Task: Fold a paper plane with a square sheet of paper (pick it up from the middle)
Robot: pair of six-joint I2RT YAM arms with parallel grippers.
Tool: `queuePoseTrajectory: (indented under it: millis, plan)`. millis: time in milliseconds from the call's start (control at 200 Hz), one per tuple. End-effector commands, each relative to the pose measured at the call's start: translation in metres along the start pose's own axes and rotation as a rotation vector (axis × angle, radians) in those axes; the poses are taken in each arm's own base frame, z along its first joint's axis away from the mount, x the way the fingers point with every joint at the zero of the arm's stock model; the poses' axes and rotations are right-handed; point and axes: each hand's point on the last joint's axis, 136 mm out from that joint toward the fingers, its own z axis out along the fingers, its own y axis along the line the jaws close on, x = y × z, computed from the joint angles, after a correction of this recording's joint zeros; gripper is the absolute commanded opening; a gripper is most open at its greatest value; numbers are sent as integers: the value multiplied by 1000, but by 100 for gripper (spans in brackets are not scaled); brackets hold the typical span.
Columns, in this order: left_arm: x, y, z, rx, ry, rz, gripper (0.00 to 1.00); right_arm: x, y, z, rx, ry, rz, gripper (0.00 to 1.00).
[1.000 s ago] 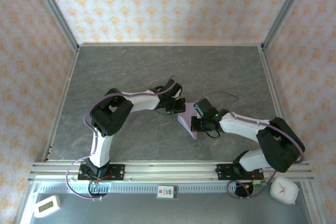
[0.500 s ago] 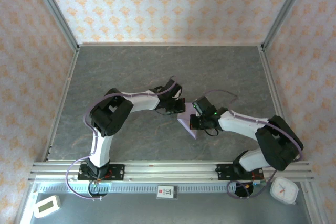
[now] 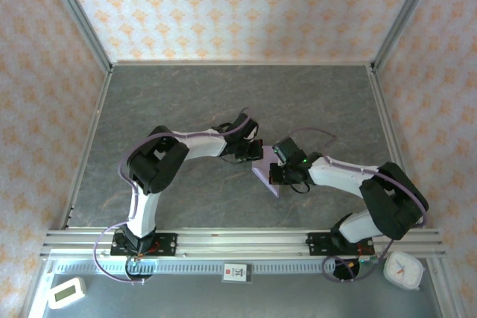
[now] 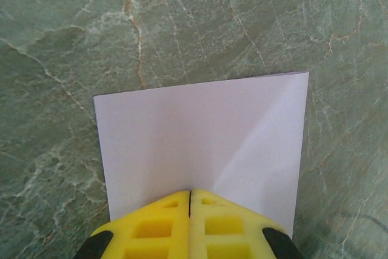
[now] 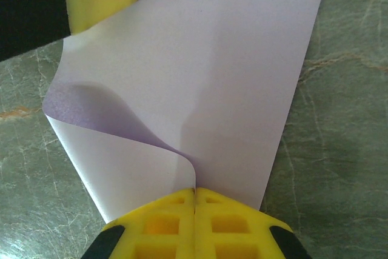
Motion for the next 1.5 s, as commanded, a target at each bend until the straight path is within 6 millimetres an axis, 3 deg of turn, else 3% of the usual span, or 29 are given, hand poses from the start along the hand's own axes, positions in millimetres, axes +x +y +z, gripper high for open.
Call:
queuePoseTrajectory:
  millis: [0,305,796,1046,1271,1361,1376,1496]
  plan:
    - [31,55,7,-186,78,-50,0,-1,-8,2,34,-6,-4,0]
    - [31,55,7,-188,78,-49,0,1,-14,5,45,-1,7,0]
    - [26,50,5,-177,66,-49,0,22,-28,17,68,55,13,0]
    - [2,20,-9,-114,9,-41,0,32,-34,20,74,72,16,0]
    - [-30,-12,-40,-33,-85,-42,0,41,-39,21,82,90,17,0]
    - [-29,-16,-47,-16,-89,-41,0,42,-40,22,81,92,17,0]
    - [-31,-23,-56,4,-103,-35,0,43,-40,22,81,93,17,0]
    - [-15,-28,-65,66,-86,-51,0,43,-40,22,80,94,20,0]
